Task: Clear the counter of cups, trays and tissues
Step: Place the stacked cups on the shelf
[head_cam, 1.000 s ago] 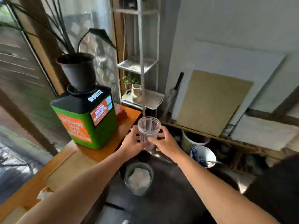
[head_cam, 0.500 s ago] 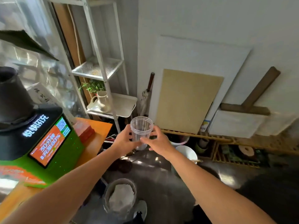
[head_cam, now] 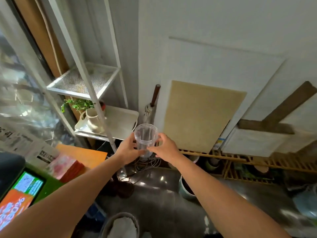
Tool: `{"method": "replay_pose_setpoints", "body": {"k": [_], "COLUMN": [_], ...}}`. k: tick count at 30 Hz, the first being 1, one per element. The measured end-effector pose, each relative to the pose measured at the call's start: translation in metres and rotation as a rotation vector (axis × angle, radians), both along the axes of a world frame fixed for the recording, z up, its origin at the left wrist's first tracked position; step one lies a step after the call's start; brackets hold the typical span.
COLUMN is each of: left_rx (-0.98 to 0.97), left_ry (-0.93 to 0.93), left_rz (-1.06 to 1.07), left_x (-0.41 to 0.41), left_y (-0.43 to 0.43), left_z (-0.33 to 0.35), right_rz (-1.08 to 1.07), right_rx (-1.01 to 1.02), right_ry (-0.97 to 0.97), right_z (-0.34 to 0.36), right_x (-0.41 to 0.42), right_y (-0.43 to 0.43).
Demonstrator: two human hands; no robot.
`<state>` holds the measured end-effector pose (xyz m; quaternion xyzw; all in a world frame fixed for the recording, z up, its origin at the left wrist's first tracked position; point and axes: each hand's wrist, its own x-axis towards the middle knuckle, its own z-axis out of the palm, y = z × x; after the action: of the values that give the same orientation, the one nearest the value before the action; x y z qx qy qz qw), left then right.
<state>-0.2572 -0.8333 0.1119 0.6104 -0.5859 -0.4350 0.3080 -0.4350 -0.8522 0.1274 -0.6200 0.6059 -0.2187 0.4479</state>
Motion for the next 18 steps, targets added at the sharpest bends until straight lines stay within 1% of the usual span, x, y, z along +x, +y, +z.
{"method": "replay_pose_setpoints", "body": {"k": [3, 7, 13, 16, 18], "left_rx": [0.021, 0.059, 0.091, 0.125, 0.172], "left_ry": [0.003, 0.019, -0.041, -0.107, -0.132], "left_rz": [0.021, 0.103, 0.267, 0.384, 0.441], "left_x": [0.004, 0.016, 0.039, 0.051, 0.057], "left_y": [-0.023, -0.055, -0.11, -0.141, -0.165], "left_z": [-0.006, -0.014, -0.03, -0.041, -0.051], "right_rz": [0.032, 0.082, 0.213, 0.256, 0.268], "right_rx": [0.031, 0.057, 0.101, 0.14, 0.161], "right_ry": [0.005, -0.015, 0.021, -0.028, -0.02], "right_z": [-0.007, -0.02, -0.039, -0.05, -0.061], "right_x": [0.005, 0.019, 0.057, 0.078, 0.089], "right_y": [-0.03, -0.074, -0.154, -0.195, -0.221]}}
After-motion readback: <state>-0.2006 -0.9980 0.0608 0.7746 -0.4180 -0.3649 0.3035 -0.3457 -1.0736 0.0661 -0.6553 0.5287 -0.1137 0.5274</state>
